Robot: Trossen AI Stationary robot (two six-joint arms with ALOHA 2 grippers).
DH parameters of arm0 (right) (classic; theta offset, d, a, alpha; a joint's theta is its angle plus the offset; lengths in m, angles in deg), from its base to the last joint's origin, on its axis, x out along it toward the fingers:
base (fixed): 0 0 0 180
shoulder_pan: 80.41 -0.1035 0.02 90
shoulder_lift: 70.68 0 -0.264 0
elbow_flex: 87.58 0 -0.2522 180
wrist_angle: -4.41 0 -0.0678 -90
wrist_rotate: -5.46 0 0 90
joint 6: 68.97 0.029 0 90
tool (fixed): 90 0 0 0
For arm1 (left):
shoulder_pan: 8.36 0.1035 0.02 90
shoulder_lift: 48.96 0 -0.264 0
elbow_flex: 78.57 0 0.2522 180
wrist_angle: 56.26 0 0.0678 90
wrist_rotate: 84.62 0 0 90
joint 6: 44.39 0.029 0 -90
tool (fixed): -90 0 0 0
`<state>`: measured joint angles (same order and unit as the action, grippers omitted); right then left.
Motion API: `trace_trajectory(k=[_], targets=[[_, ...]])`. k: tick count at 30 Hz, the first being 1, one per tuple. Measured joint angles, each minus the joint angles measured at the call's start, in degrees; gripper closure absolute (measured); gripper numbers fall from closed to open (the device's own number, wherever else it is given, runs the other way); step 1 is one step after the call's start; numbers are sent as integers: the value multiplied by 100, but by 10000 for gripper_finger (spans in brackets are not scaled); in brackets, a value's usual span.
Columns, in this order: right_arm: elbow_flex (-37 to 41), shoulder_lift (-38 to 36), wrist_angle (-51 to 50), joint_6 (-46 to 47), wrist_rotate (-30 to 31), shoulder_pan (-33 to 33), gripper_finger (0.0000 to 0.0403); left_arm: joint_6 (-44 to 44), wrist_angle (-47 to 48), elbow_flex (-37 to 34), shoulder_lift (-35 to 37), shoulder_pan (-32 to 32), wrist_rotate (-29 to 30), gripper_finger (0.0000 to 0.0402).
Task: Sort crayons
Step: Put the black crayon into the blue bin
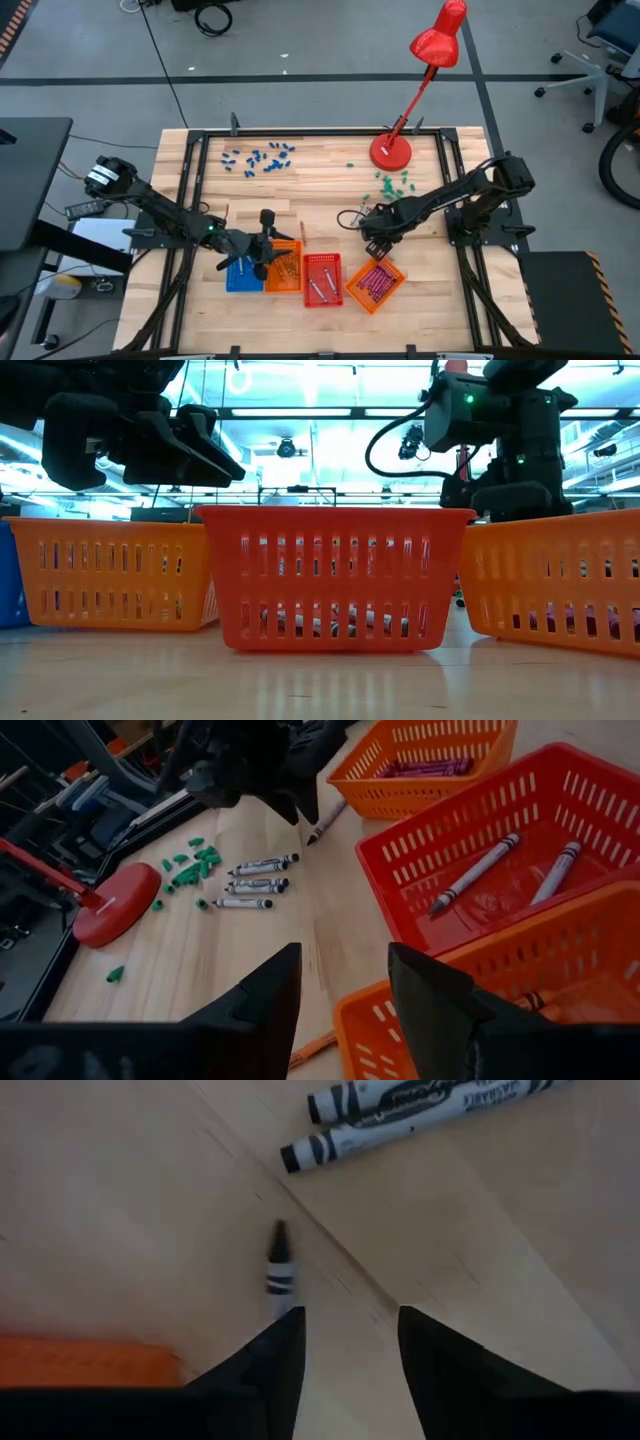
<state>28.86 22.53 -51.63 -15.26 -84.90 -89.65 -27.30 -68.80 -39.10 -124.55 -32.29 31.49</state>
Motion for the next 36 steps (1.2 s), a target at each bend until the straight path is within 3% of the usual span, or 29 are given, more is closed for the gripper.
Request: trace_trajectory(k=[6, 15, 27, 36], targets=[[-67, 303, 184, -82, -33, -41, 238, 1, -1, 0, 0, 0, 0, 237], [-617, 326, -382, -120, -75, 173, 239, 10, -54, 0, 0, 0, 0, 237], [-809, 421, -448, 612, 519, 1009, 240, -130, -91, 0, 0, 0, 0, 237], [-841, 901, -436, 713, 358, 1163, 241, -143, -47, 0, 0, 0, 0, 237]])
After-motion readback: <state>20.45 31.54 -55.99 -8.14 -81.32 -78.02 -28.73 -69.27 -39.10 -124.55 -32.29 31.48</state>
